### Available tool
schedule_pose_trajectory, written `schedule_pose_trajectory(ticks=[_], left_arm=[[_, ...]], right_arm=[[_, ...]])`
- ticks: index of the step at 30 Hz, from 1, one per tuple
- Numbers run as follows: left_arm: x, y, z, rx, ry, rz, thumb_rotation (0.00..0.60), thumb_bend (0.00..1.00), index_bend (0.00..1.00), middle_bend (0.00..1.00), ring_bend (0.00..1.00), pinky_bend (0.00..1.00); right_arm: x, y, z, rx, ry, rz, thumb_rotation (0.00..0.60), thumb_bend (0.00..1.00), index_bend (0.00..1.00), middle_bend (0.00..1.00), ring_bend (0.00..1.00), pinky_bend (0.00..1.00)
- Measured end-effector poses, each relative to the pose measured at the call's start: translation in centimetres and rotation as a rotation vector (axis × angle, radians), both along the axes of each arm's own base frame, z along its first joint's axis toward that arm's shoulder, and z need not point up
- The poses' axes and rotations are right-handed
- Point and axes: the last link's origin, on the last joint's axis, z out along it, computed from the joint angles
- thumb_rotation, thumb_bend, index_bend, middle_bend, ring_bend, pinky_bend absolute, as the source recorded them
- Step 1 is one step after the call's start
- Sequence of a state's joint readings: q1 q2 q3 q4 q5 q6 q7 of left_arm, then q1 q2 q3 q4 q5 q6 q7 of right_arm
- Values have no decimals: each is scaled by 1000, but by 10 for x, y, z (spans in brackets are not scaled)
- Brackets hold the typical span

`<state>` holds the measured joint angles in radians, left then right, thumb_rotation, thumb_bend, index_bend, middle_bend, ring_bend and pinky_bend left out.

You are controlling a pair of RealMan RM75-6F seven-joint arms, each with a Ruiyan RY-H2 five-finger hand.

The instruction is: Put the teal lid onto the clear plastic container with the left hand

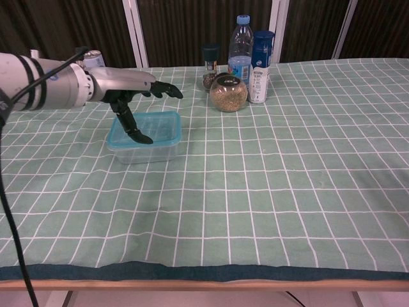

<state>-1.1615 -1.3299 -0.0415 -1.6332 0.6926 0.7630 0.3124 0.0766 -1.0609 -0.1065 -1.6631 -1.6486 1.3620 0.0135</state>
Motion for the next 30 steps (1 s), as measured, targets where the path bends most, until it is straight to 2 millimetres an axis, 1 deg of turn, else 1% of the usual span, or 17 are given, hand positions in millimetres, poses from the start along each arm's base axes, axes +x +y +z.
schedule_pose_trajectory(ticks=[1, 3, 6, 10, 15, 18, 24, 30], left_arm=[[-2, -4, 3, 5, 3, -12, 600, 255, 0, 3, 0, 151], [-8, -12, 9, 24, 19, -36, 600, 301, 0, 12, 4, 182], [-21, -18, 13, 55, 55, -45, 600, 369, 0, 20, 13, 204], [-31, -19, 9, 66, 69, -25, 600, 454, 0, 35, 34, 228], [-43, -14, 4, 72, 106, 12, 600, 462, 0, 39, 42, 239], [-46, -13, 1, 69, 124, 30, 600, 460, 0, 42, 46, 241], [-45, -12, -3, 60, 133, 26, 600, 459, 0, 54, 53, 232], [-42, -12, -4, 69, 142, 7, 600, 457, 0, 121, 76, 174]], right_arm=[[0, 0, 0, 2, 0, 2, 600, 189, 0, 0, 0, 0], [1, 1, -1, 5, 2, 4, 600, 189, 0, 0, 0, 0], [1, 1, -3, 11, 4, 6, 600, 189, 0, 0, 0, 0], [2, 1, -4, 14, 6, 8, 600, 189, 0, 0, 0, 0], [1, 1, -2, 6, 2, 4, 600, 189, 0, 0, 0, 0], [1, 1, -1, 4, 0, 3, 600, 189, 0, 0, 0, 0], [1, 1, -1, 3, 1, 4, 600, 189, 0, 0, 0, 0], [1, 1, -2, 7, 2, 3, 600, 189, 0, 0, 0, 0]])
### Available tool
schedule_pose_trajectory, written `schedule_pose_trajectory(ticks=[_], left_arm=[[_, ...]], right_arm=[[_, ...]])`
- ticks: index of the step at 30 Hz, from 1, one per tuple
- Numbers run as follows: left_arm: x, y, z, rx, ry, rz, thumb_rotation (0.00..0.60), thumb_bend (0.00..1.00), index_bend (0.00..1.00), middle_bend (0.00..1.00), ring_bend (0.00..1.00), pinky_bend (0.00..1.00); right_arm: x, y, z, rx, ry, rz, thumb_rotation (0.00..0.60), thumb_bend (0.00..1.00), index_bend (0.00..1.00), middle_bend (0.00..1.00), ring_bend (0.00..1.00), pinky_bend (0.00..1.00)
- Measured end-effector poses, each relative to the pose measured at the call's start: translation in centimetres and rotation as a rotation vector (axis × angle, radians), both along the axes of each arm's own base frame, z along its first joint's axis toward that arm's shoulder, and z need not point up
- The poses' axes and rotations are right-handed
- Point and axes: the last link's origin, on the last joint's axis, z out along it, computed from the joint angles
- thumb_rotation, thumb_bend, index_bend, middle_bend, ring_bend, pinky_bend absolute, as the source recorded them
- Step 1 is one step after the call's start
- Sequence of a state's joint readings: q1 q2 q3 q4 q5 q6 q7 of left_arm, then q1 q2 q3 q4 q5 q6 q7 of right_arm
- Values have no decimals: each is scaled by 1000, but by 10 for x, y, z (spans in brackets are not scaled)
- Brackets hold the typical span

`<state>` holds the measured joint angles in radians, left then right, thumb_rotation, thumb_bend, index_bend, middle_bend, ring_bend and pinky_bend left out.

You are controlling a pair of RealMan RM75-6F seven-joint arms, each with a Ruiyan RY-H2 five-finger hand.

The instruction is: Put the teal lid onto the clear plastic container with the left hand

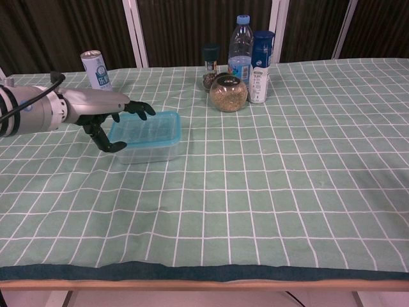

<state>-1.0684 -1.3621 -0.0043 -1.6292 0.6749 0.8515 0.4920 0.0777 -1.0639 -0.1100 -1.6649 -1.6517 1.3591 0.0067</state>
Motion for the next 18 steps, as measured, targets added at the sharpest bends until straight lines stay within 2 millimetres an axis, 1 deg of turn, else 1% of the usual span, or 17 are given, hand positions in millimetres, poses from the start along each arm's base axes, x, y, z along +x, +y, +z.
schedule_pose_trajectory(ticks=[4, 18], left_arm=[[1, 0, -1, 10, 18, -13, 600, 458, 0, 160, 99, 139], [-1, -1, -5, 13, 53, -16, 600, 460, 0, 167, 106, 126]], right_arm=[[0, 0, 0, -1, 0, 0, 600, 189, 0, 0, 0, 0], [0, 0, 1, -3, -3, 1, 600, 189, 0, 0, 0, 0]])
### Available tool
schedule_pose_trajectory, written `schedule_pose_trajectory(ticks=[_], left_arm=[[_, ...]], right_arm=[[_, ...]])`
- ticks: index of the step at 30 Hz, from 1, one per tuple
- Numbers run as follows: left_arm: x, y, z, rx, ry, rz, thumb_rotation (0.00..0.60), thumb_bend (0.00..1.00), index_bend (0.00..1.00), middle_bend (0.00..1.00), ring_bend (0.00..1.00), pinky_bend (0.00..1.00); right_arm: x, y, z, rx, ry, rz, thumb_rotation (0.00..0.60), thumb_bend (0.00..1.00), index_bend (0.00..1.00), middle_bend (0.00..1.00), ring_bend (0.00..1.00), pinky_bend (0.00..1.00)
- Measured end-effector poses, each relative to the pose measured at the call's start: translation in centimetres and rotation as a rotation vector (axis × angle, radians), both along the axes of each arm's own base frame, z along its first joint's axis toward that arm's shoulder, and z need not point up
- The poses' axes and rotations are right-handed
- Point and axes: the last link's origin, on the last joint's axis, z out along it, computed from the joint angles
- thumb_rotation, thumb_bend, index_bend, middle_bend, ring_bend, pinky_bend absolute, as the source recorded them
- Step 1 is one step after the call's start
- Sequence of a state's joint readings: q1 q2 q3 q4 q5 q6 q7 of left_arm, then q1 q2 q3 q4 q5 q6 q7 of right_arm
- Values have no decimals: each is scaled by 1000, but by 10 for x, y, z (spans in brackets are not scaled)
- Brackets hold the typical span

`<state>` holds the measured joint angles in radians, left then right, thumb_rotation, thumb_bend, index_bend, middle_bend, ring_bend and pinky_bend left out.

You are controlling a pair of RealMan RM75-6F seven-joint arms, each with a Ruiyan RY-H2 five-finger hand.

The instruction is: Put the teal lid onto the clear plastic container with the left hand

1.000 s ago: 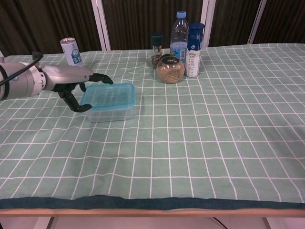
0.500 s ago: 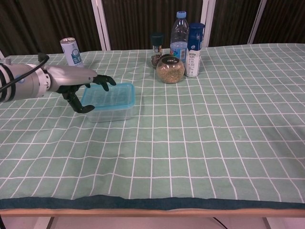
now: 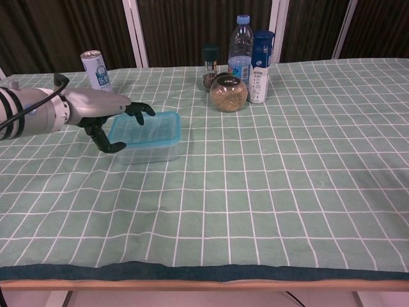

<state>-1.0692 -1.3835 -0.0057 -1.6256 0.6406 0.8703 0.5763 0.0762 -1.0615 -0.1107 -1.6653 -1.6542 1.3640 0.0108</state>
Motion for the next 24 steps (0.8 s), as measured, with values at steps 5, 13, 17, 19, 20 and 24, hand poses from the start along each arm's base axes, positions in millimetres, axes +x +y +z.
schedule_pose_trajectory(ticks=[5, 13, 17, 19, 20, 24], left_arm=[[-1, 0, -2, -6, 7, 3, 600, 459, 0, 169, 109, 128], [-3, -1, -6, -19, 20, 4, 600, 460, 0, 184, 129, 141], [-4, -1, -7, -26, 30, 7, 600, 461, 0, 192, 139, 141], [-5, -1, -8, -29, 35, 10, 600, 460, 0, 195, 143, 142], [-6, -1, -8, -30, 36, 12, 600, 460, 0, 197, 144, 142], [-5, -1, -8, -31, 38, 10, 600, 461, 0, 200, 145, 140]], right_arm=[[0, 0, 0, 1, 1, 0, 600, 189, 0, 0, 0, 0], [0, 0, -1, 3, 2, -1, 600, 189, 0, 0, 0, 0], [0, 0, 0, 2, 2, -2, 600, 189, 0, 0, 0, 0], [0, 0, -1, 3, 3, -2, 600, 189, 0, 0, 0, 0], [0, 0, -1, 3, 3, -2, 600, 189, 0, 0, 0, 0], [0, 0, 0, 2, 3, -2, 600, 189, 0, 0, 0, 0]])
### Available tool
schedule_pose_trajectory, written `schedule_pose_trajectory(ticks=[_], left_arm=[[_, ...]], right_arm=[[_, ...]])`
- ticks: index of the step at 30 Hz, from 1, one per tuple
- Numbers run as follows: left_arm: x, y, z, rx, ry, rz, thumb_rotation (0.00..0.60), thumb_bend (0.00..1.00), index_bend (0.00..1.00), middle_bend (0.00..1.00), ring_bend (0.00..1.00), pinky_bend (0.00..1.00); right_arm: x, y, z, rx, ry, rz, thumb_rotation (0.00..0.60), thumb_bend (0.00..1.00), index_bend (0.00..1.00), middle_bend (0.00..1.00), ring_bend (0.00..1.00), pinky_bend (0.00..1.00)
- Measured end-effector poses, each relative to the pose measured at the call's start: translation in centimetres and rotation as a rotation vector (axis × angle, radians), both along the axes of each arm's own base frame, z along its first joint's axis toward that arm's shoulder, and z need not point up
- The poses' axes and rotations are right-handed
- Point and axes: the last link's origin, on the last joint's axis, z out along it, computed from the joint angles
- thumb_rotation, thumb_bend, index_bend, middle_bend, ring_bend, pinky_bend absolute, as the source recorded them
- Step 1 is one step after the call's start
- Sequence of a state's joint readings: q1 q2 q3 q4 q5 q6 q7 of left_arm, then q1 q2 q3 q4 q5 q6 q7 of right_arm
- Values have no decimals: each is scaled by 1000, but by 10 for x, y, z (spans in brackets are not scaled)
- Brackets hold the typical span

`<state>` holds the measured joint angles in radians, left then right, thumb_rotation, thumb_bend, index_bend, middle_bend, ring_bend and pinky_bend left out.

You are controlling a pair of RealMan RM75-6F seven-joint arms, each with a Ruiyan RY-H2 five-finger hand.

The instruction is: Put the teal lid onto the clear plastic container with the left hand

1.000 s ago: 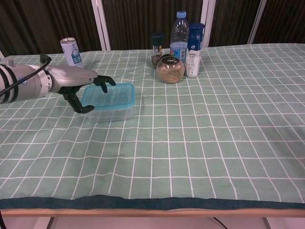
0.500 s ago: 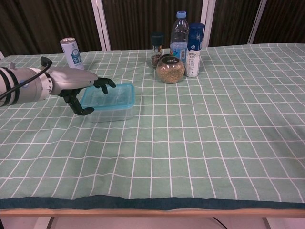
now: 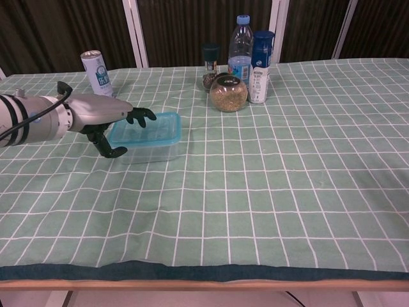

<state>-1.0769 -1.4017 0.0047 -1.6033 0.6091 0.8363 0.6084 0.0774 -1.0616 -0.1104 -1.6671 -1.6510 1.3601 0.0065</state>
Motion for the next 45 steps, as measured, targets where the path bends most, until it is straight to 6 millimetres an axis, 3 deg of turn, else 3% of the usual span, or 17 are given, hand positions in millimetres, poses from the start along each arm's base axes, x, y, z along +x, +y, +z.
schedule_pose_trajectory(ticks=[8, 16, 28, 45], left_arm=[[15, 1, 12, 59, -41, -91, 600, 461, 0, 191, 135, 117], [22, -18, 30, 61, -84, -136, 600, 462, 0, 210, 158, 117], [8, -26, 16, 33, -30, -126, 600, 462, 0, 216, 167, 117], [4, -28, 12, 9, -10, -113, 600, 461, 0, 226, 179, 120]], right_arm=[[0, 0, 1, -4, 0, -1, 600, 189, 0, 0, 0, 0], [1, 1, -1, 1, 4, 3, 600, 189, 0, 0, 0, 0], [1, 1, -1, 0, 3, 3, 600, 189, 0, 0, 0, 0], [1, 1, -1, 1, 4, 3, 600, 189, 0, 0, 0, 0]])
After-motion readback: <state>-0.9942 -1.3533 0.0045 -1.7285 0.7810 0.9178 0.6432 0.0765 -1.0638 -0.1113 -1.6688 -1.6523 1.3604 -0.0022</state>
